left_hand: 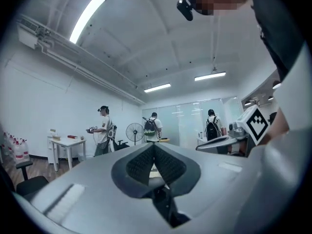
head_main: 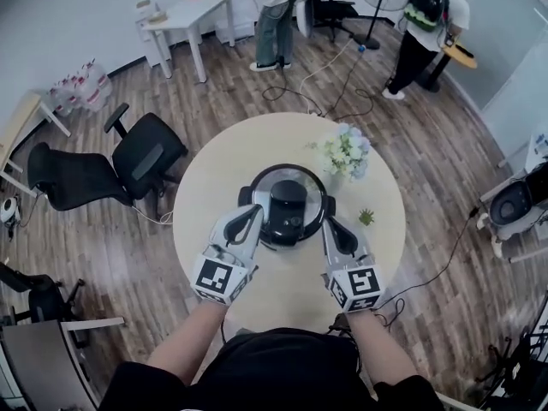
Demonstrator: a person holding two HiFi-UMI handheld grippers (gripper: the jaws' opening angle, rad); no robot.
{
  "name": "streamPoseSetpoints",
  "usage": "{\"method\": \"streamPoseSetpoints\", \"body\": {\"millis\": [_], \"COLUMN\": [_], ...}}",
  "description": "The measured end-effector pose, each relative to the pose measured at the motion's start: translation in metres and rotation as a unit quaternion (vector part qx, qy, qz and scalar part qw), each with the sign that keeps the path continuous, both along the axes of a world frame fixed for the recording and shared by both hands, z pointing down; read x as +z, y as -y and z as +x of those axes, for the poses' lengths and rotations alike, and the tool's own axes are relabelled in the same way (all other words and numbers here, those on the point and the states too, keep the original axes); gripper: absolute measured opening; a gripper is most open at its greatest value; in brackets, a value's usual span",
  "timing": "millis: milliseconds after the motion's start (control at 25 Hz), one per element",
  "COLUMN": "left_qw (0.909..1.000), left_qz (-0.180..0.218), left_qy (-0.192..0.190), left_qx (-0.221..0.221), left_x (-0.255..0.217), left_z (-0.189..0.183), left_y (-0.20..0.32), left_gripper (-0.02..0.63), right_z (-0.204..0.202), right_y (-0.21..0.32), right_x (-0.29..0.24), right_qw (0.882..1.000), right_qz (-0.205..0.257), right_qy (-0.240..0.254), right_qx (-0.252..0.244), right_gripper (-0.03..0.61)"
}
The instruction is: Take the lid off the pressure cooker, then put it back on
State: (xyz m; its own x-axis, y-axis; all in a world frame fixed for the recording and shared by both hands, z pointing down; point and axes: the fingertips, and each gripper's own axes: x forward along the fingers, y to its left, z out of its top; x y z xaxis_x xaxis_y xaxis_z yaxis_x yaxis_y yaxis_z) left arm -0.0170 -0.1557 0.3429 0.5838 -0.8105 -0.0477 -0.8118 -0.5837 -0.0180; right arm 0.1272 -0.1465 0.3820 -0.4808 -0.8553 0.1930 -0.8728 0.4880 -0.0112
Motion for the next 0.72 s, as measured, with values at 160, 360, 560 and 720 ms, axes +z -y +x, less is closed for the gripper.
{"method": "streamPoseSetpoints", "body": {"millis": [160,360,560,720], "left_qw": [0.9999,0.9999,0.9997,0.9995], "left_qz": [0.011,0.014,0.014,0.017], "left_qy": [-0.003,-0.001,0.003,0.006], "left_qx": [-0.006,-0.01,-0.019,-0.026], "left_x": [-0.013,-0.017,-0.017,-0.018], "left_z": [0.009,0.013,0.008,0.003], "left_y": [-0.005,-0.014,-0.017,-0.018], "left_gripper": [0.002,0.0,0.0,0.0], "right_z": [0.004,0.016,0.02,0.025], "right_y": [-0.005,-0.008,-0.008,-0.008], "right_x": [-0.002,-0.014,-0.019,-0.018], "right_qw": [1.0,0.998,0.996,0.996], "right_qz": [0.013,0.043,0.066,0.072], "right_qy": [0.021,0.033,0.024,0.023], "right_qx": [0.013,0.037,0.05,0.05], "right_gripper": [0.018,0.008,0.006,0.006]}}
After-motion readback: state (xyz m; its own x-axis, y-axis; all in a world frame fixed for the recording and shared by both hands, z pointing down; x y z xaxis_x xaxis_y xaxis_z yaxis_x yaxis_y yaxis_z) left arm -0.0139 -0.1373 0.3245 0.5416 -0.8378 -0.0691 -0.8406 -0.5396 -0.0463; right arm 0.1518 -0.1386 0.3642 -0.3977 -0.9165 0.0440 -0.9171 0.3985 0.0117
